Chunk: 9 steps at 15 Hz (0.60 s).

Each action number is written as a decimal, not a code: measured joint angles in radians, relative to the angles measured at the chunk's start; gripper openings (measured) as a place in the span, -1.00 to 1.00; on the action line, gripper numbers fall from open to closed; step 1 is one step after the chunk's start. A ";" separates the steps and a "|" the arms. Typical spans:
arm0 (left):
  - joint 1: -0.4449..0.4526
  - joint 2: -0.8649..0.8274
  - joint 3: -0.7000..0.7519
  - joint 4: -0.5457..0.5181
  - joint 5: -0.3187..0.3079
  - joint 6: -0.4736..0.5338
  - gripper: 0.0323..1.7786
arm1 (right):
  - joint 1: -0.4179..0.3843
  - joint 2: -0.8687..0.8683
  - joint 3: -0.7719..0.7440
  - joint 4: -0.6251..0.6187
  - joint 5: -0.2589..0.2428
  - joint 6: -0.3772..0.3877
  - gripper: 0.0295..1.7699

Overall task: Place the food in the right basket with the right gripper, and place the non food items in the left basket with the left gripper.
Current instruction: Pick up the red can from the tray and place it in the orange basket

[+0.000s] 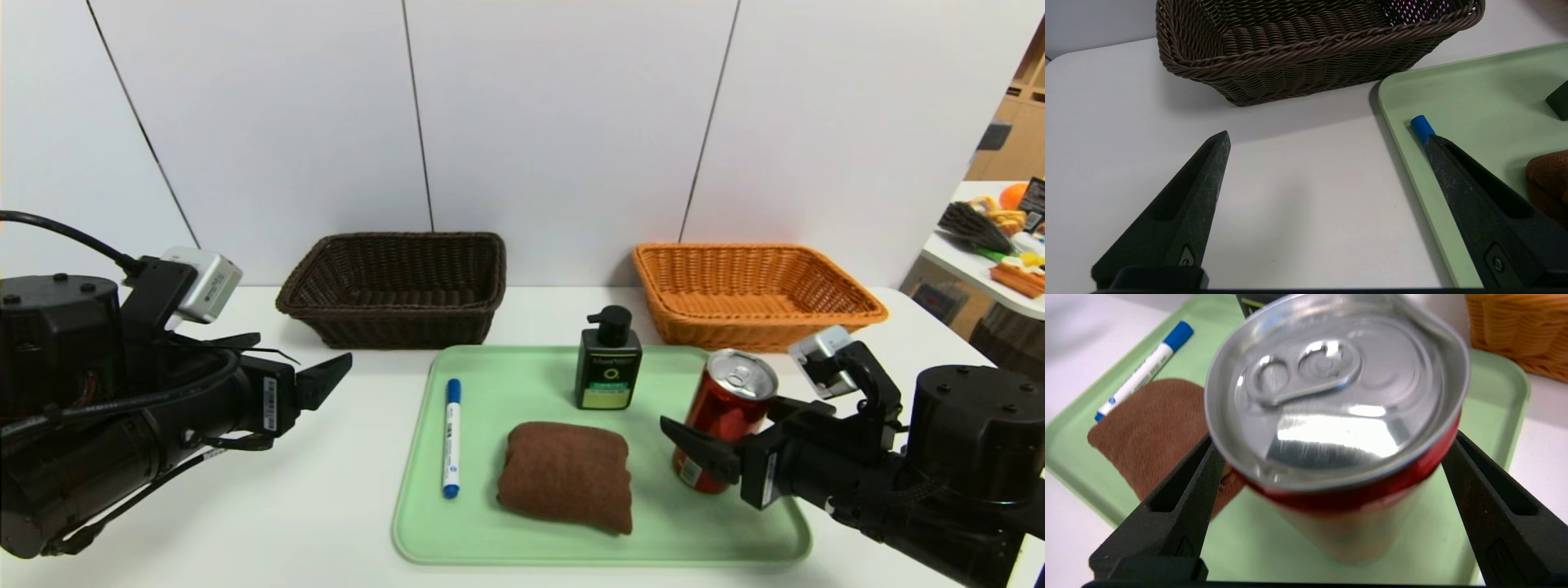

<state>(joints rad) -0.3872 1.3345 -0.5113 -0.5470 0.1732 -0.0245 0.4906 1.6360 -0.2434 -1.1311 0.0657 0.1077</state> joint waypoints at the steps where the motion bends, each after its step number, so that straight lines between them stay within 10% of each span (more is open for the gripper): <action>1: 0.000 0.001 0.000 0.000 0.000 0.000 0.90 | 0.001 0.020 0.008 -0.039 -0.008 0.001 0.92; 9: 0.001 0.013 0.007 0.000 0.000 -0.011 0.90 | 0.000 0.077 0.043 -0.103 -0.034 0.005 0.92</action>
<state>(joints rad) -0.3866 1.3479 -0.5047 -0.5468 0.1732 -0.0360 0.4906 1.7126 -0.2006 -1.2343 0.0313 0.1123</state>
